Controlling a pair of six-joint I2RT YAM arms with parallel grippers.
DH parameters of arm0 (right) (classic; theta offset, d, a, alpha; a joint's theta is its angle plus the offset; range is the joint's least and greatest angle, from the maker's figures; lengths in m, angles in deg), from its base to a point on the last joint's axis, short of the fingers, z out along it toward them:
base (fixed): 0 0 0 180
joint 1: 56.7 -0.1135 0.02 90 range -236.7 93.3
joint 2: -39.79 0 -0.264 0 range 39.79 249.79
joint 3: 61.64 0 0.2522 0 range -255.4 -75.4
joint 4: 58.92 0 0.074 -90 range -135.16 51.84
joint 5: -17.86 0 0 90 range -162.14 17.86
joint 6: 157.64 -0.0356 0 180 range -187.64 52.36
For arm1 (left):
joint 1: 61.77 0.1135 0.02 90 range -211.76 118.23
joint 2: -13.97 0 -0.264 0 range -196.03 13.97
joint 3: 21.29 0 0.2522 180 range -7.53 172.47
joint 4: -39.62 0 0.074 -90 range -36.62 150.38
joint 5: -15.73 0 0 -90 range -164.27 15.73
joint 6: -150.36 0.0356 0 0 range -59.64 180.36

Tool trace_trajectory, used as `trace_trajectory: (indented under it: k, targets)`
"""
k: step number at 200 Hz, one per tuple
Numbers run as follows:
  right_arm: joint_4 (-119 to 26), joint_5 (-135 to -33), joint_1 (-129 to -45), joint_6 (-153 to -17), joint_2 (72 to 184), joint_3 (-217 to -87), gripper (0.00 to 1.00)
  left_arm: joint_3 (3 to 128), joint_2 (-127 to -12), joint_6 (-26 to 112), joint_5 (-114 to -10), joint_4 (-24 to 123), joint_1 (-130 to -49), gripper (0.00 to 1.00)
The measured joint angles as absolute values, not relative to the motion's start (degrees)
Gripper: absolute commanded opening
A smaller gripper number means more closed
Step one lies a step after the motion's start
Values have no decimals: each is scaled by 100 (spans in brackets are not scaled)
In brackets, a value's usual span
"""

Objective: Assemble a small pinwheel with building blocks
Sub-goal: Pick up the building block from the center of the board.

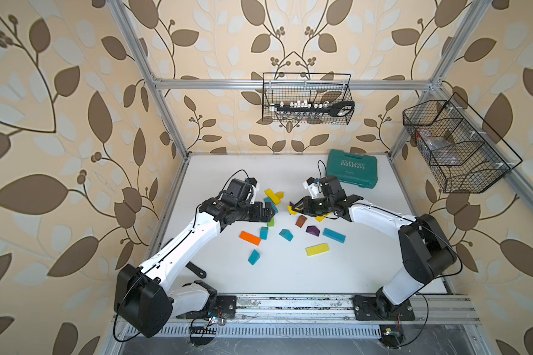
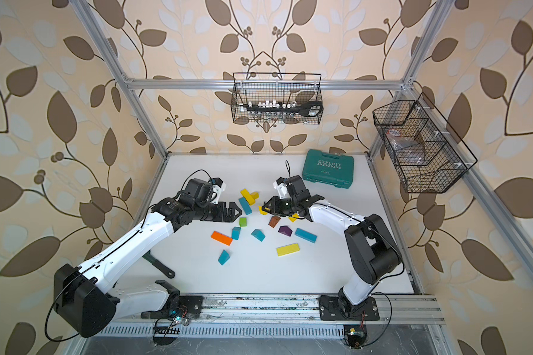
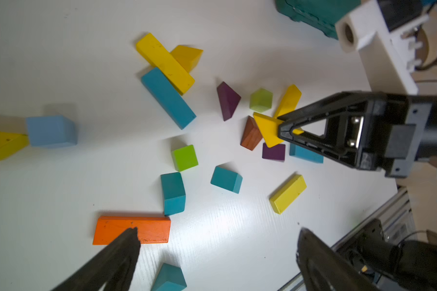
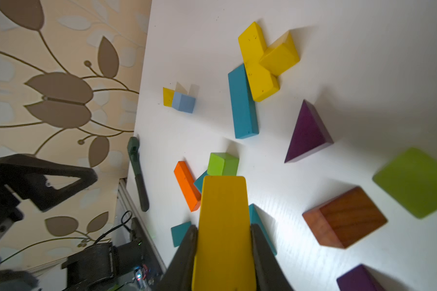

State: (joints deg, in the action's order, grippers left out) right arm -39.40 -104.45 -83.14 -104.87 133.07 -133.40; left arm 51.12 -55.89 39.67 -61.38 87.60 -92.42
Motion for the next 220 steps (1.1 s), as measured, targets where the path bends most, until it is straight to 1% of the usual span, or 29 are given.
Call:
trace_trajectory:
  k: [16,27,58,83,97,110,143,181,209,220]
  targets:
    - [-4062,-10889,-8220,-10686,13056,-13189,5,5106,-5583,4439,-5865,8670,-9399,99]
    - [-4189,-11206,-8165,-10822,12942,-13111,0,5169,-5690,4756,-5771,8644,-9544,99]
    - [-4451,-12032,-8067,-11138,12900,-12875,0,5630,-6372,5663,-5714,8666,-10127,99]
    - [-4408,-12421,-7988,-11200,12900,-12820,0,5845,-6745,6240,-5732,8648,-10302,96]
    - [-4408,-12572,-7942,-11221,12900,-12820,0,5969,-6920,6518,-5760,8657,-10300,92]
    - [-4410,-12688,-7912,-11241,12900,-12820,0,6177,-7159,6721,-5776,8674,-10300,90]
    - [-4418,-12911,-7872,-11265,12900,-12798,0,6561,-7642,7097,-5815,8668,-10298,82]
    - [-4427,-12996,-7796,-11285,12900,-12752,0,6806,-7897,7283,-5738,8760,-10302,64]
    - [-4434,-13000,-7708,-11285,12900,-12746,0,6929,-8046,7377,-5623,8799,-10306,60]
    - [-4436,-13005,-7687,-11285,12900,-12741,0,6942,-8063,7381,-5607,8810,-10309,56]
